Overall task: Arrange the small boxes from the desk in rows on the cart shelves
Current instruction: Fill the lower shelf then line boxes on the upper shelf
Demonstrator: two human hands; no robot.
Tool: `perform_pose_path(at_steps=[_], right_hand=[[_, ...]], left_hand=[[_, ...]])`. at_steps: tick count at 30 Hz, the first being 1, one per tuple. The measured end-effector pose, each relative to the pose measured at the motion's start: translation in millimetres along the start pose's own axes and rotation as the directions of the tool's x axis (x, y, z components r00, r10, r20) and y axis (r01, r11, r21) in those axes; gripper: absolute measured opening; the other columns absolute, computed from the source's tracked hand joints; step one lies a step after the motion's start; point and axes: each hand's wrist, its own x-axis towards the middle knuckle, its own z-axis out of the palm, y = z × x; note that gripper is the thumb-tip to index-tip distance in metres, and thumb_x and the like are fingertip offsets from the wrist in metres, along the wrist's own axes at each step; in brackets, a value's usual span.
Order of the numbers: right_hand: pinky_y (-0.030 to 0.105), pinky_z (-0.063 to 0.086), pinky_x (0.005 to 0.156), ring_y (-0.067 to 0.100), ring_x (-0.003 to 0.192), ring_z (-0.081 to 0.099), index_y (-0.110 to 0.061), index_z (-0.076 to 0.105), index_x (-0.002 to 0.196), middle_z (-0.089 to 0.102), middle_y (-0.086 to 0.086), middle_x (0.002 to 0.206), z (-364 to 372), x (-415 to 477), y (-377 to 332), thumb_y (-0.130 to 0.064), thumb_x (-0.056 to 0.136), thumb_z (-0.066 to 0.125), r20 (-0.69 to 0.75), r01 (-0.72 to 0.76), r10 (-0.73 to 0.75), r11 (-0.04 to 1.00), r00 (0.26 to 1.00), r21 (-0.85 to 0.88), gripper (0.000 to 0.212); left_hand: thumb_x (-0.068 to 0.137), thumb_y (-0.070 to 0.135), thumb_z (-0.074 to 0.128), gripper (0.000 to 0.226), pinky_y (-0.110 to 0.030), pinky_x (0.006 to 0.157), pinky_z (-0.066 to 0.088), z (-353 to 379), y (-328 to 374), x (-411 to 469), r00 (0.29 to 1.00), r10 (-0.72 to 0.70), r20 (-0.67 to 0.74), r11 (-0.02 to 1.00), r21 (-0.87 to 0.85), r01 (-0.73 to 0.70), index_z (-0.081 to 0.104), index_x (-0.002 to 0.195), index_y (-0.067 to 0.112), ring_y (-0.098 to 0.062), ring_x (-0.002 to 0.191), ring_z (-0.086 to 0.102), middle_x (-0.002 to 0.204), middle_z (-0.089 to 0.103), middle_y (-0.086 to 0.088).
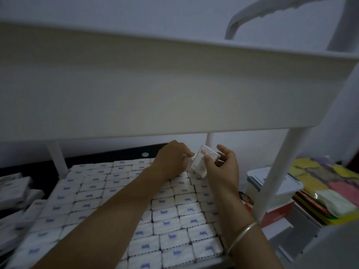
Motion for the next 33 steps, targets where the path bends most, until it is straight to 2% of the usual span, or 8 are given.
perform_pose_path(at_steps=[2,6,9,12,15,21,28,33], right_hand=[[0.026,0.056,0.081,0.005,0.091,0.061,-0.021,0.051,0.131,0.061,-0.003,0.109,0,0,0,-0.011,0.09,0.064,0.005,0.03,-0.03,0.999,1.0,-0.011,0.043],[0.032,0.054,0.09,0.007,0.101,0.06,-0.024,0.057,0.121,0.061,-0.003,0.113,0,1,2,-0.014,0.088,0.067,-0.064,0.148,-0.154,0.986,0.986,-0.083,0.035],[0.03,0.049,0.09,0.013,0.105,0.055,-0.029,0.059,0.114,0.054,-0.015,0.102,-2,1,0,-0.013,0.087,0.066,-0.086,0.187,-0.205,0.966,0.975,-0.178,0.032],[0.026,0.04,0.08,0.016,0.104,0.052,-0.031,0.06,0.119,0.045,-0.023,0.094,-5,-2,-3,-0.023,0.091,0.061,-0.14,0.195,-0.257,0.916,0.956,-0.351,0.029],[0.025,0.041,0.078,0.011,0.095,0.055,-0.028,0.054,0.126,0.057,-0.01,0.111,-6,-4,-5,-0.021,0.094,0.055,-0.163,0.197,-0.251,0.937,0.954,-0.29,0.033],[0.025,0.05,0.069,0.007,0.08,0.06,-0.029,0.046,0.107,0.057,-0.011,0.094,-6,-3,-9,-0.031,0.087,0.067,-0.192,0.202,-0.234,0.964,0.953,-0.173,0.029],[0.016,0.045,0.064,0.01,0.092,0.055,-0.021,0.041,0.129,0.047,-0.005,0.116,-10,2,0,-0.008,0.079,0.071,-0.095,0.194,-0.227,0.942,0.969,-0.275,0.059],[0.027,0.053,0.079,0.008,0.09,0.055,-0.018,0.055,0.115,0.06,-0.001,0.111,-10,5,2,-0.012,0.083,0.069,-0.125,0.185,-0.24,0.92,0.963,-0.346,0.035]], left_hand=[[0.086,0.007,0.05,0.027,-0.032,0.078,0.048,-3,6,0,0.999,0.004,0.04,0.998,0.059,-0.007,0.075,0.095,0.012,-0.016,0.088,0.054,0.1,0.072,-0.006],[0.095,0.015,0.05,0.034,-0.037,0.107,0.035,-4,13,-3,0.992,-0.019,0.123,0.968,0.252,-0.013,0.065,0.125,0.022,-0.021,0.132,0.036,0.139,0.053,0.002],[0.098,0.02,0.045,0.042,-0.039,0.117,0.021,-2,19,-11,0.97,-0.055,0.236,0.937,0.348,-0.032,0.05,0.14,0.018,-0.024,0.144,0.021,0.155,0.032,-0.004],[0.1,0.025,0.042,0.04,-0.038,0.113,0.03,-5,36,-23,0.97,-0.086,0.228,0.959,0.281,0.019,0.048,0.137,0.011,-0.023,0.135,0.036,0.147,0.043,-0.009],[0.098,0.026,0.044,0.038,-0.034,0.105,0.037,-17,63,-37,0.974,-0.1,0.205,0.983,0.172,0.065,0.047,0.132,0.009,-0.021,0.122,0.047,0.132,0.051,-0.006],[0.104,0.043,0.011,0.063,-0.045,0.121,-0.008,-16,85,-60,0.841,-0.264,0.473,0.93,0.357,0.091,-0.01,0.154,0.011,-0.016,0.148,-0.016,0.162,-0.015,-0.004],[0.103,0.042,0.007,0.06,-0.047,0.119,-0.012,-15,85,-64,0.843,-0.279,0.461,0.931,0.346,0.118,-0.009,0.154,0.014,-0.013,0.148,-0.017,0.162,-0.015,0.0],[0.104,0.041,0.009,0.058,-0.049,0.119,-0.009,-16,85,-66,0.857,-0.262,0.443,0.938,0.326,0.118,-0.004,0.155,0.016,-0.012,0.148,-0.015,0.163,-0.012,0.001]])
